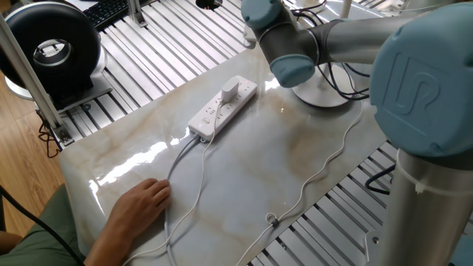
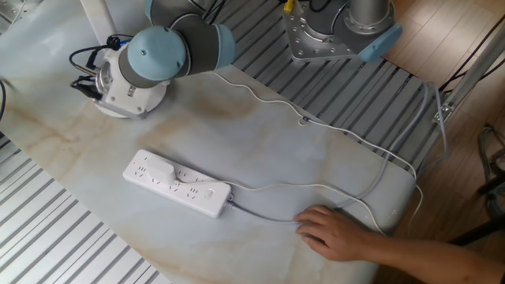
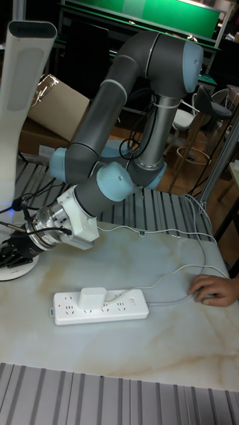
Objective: Plug in the power cord of the desk lamp, turn on the socket, and light up the desk lamp
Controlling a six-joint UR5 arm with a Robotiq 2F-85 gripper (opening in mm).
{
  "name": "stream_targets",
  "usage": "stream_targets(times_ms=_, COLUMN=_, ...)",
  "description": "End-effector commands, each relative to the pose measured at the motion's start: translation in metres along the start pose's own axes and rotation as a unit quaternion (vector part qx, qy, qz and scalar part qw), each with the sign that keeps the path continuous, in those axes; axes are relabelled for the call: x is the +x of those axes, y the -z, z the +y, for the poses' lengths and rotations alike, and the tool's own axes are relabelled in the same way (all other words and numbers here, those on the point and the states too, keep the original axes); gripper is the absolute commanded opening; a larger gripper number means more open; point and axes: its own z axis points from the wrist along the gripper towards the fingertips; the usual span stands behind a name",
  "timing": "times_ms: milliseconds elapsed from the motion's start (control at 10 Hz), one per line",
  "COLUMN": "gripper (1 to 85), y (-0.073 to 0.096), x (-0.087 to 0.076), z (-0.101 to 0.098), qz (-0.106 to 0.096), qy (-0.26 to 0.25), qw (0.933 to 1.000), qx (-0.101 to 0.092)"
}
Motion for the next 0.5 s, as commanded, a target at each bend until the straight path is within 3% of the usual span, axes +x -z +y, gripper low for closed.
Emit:
stream_targets(times_ms=0, gripper=1.0, y=-0.009, x=0.008, z=0.009, qz=0.002, qy=-0.008, qw=0.9999, qx=-0.015)
stream_targets(times_ms=300, gripper=1.0, y=0.008, x=0.018, z=0.012, qz=0.036, qy=-0.021, qw=0.9991, qx=-0.004)
stream_targets(times_ms=400, gripper=1.0, y=0.006, x=0.016, z=0.01, qz=0.027, qy=-0.018, qw=0.9994, qx=-0.01)
